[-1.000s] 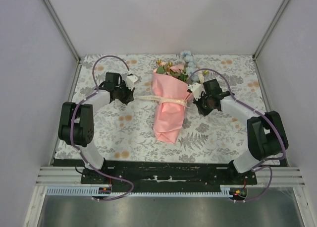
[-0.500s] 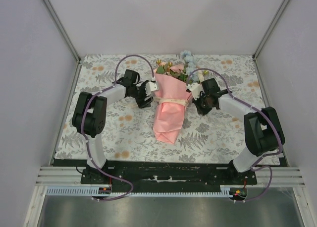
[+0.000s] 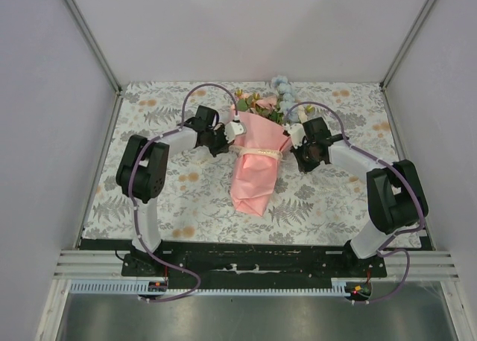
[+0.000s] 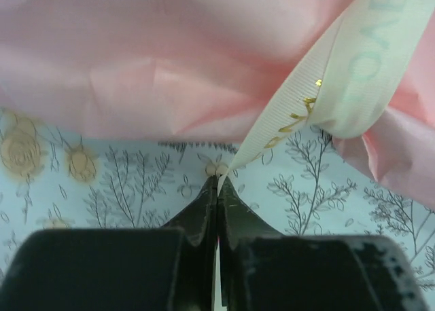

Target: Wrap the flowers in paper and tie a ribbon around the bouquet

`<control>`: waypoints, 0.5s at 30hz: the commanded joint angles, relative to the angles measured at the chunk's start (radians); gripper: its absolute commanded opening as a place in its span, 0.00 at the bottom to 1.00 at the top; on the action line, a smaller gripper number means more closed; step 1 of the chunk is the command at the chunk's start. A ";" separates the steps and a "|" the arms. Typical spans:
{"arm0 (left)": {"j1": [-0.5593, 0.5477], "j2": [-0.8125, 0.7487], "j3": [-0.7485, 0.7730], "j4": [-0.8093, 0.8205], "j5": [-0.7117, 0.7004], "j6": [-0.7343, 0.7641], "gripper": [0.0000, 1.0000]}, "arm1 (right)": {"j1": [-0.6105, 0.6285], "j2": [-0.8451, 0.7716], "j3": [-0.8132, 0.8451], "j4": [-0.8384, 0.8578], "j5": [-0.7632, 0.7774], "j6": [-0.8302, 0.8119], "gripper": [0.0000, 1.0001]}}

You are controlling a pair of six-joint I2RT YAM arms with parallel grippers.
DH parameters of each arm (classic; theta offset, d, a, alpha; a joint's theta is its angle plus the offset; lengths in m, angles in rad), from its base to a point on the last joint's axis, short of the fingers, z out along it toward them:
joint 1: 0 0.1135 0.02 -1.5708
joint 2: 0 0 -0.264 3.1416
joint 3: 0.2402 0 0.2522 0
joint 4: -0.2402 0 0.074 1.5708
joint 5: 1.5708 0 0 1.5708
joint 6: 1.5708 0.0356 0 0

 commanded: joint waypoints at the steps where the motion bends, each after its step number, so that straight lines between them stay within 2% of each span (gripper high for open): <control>1: 0.028 -0.114 -0.120 0.103 -0.158 -0.266 0.02 | -0.007 -0.040 0.016 -0.023 0.113 0.136 0.00; 5: 0.074 -0.189 -0.193 0.169 -0.252 -0.518 0.02 | -0.030 -0.101 -0.045 -0.040 0.144 0.228 0.00; 9: 0.092 -0.206 -0.198 0.191 -0.384 -0.745 0.02 | -0.053 -0.100 -0.060 -0.051 0.191 0.346 0.00; 12: 0.170 -0.188 -0.169 0.140 -0.401 -0.872 0.02 | -0.186 -0.115 -0.079 -0.069 0.192 0.371 0.00; 15: 0.294 -0.163 -0.164 0.125 -0.448 -0.876 0.02 | -0.390 -0.116 -0.111 -0.095 0.176 0.389 0.00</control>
